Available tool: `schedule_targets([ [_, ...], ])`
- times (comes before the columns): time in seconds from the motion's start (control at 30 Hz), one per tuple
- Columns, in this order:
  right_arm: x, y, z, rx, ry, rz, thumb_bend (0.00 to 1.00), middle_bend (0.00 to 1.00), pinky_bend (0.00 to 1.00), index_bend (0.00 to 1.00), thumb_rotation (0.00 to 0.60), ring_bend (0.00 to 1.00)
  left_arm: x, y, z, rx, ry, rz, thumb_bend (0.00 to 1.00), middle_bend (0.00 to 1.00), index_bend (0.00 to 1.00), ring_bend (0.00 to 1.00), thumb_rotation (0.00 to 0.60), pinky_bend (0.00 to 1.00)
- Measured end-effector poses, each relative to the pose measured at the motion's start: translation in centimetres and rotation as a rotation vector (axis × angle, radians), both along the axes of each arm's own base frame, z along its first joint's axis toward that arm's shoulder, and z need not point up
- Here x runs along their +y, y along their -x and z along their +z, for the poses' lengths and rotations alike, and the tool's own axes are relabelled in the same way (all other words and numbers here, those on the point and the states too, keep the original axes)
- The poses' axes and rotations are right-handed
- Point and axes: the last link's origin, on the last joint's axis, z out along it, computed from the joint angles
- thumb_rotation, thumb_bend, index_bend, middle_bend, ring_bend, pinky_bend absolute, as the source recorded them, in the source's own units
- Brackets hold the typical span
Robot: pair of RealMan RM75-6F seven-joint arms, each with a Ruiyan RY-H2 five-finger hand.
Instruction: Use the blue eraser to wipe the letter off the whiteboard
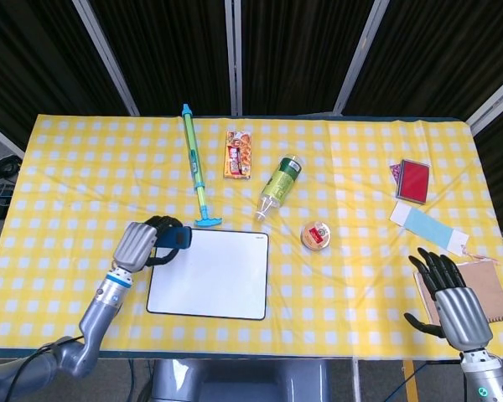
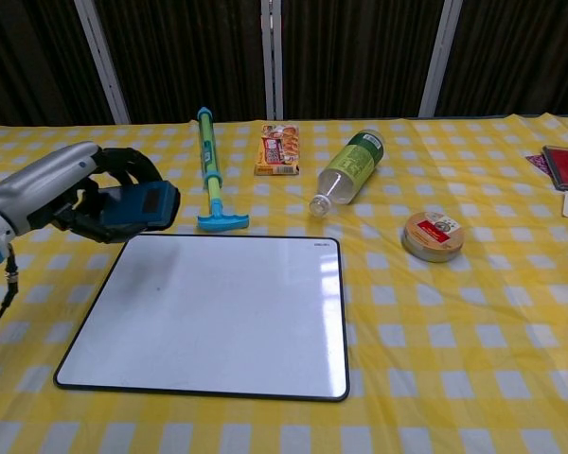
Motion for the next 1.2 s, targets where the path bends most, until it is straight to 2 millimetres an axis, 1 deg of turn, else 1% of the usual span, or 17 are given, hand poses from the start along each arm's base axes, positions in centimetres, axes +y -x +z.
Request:
schedule_targets([
  [0.07,0.1,-0.1,-0.1,0.002,-0.002,0.004,0.05,0.00,0.00,0.10,0.600,0.00,-0.5,1.5,1.3,0.048,-0.009,0.019,0.59,0.39,0.62,0.37,0.600,0.41],
  [0.17,0.2,-0.2,-0.2,0.004,-0.005,0.010,0.05,0.00,0.00,0.09,0.600,0.00,-1.5,3.2,2.2,0.109,-0.010,0.047,0.59,0.39,0.62,0.36,0.600,0.41],
  [0.27,0.3,-0.4,-0.3,0.005,-0.007,0.018,0.05,0.00,0.00,0.09,0.600,0.00,-2.7,4.8,2.4,0.173,-0.007,0.069,0.59,0.39,0.62,0.36,0.600,0.41],
  [0.37,0.4,-0.5,-0.3,0.006,-0.008,0.023,0.05,0.00,0.00,0.09,0.600,0.00,-3.1,5.9,2.4,0.190,-0.002,0.090,0.59,0.39,0.62,0.36,0.600,0.41],
  [0.4,0.4,-0.5,-0.3,0.006,-0.008,0.024,0.05,0.00,0.00,0.09,0.600,0.00,-3.2,6.2,2.3,0.191,0.001,0.094,0.59,0.37,0.60,0.35,0.600,0.40],
  [0.47,0.5,-0.5,-0.3,0.007,-0.007,0.026,0.05,0.00,0.00,0.09,0.600,0.00,-3.4,6.6,2.2,0.196,0.008,0.102,0.56,0.30,0.53,0.28,0.600,0.34],
  [0.5,0.5,-0.6,-0.3,0.008,-0.007,0.026,0.05,0.00,0.00,0.09,0.600,0.00,-3.5,6.8,2.1,0.201,0.011,0.103,0.52,0.23,0.47,0.20,0.600,0.28],
  [0.53,0.5,-0.6,-0.3,0.007,-0.007,0.026,0.05,0.00,0.00,0.09,0.600,0.00,-3.6,6.9,2.1,0.209,0.016,0.104,0.49,0.18,0.41,0.15,0.600,0.24],
  [0.57,0.5,-0.6,-0.3,0.008,-0.007,0.026,0.05,0.00,0.00,0.09,0.600,0.00,-3.7,7.2,2.0,0.222,0.025,0.105,0.45,0.11,0.33,0.08,0.600,0.18],
  [0.6,0.5,-0.6,-0.3,0.008,-0.007,0.028,0.04,0.00,0.00,0.09,0.600,0.00,-3.8,7.3,2.0,0.232,0.033,0.106,0.42,0.05,0.26,0.04,0.600,0.12],
  [0.67,0.6,-0.7,-0.4,0.009,-0.007,0.031,0.04,0.00,0.00,0.09,0.600,0.00,-4.0,7.5,2.0,0.246,0.047,0.107,0.38,0.00,0.17,0.00,0.600,0.04],
  [0.7,0.6,-0.7,-0.4,0.010,-0.006,0.033,0.04,0.00,0.00,0.09,0.600,0.00,-4.1,7.5,2.0,0.249,0.053,0.108,0.37,0.00,0.13,0.00,0.600,0.01],
  [0.77,0.6,-0.7,-0.4,0.010,-0.004,0.040,0.05,0.00,0.00,0.09,0.600,0.00,-4.3,7.6,2.1,0.248,0.063,0.113,0.37,0.00,0.10,0.00,0.600,0.00],
  [0.97,0.5,-0.7,-0.3,0.009,0.001,0.037,0.05,0.00,0.00,0.09,0.600,0.00,-5.4,7.7,2.8,0.205,0.052,0.139,0.36,0.00,0.08,0.00,0.600,0.00],
  [1.07,0.5,-0.7,-0.2,0.008,0.006,0.038,0.04,0.00,0.00,0.08,0.600,0.00,-6.2,8.0,3.7,0.167,0.025,0.160,0.35,0.00,0.05,0.00,0.600,0.00],
  [1.13,0.5,-0.7,-0.1,0.006,0.011,0.039,0.04,0.00,0.00,0.07,0.600,0.00,-6.9,8.3,4.6,0.148,0.004,0.171,0.32,0.00,0.02,0.00,0.600,0.00],
  [1.2,0.5,-0.7,0.0,0.005,0.016,0.039,0.05,0.00,0.00,0.06,0.600,0.00,-7.8,8.7,5.8,0.135,-0.025,0.183,0.27,0.00,0.00,0.00,0.600,0.00],
])
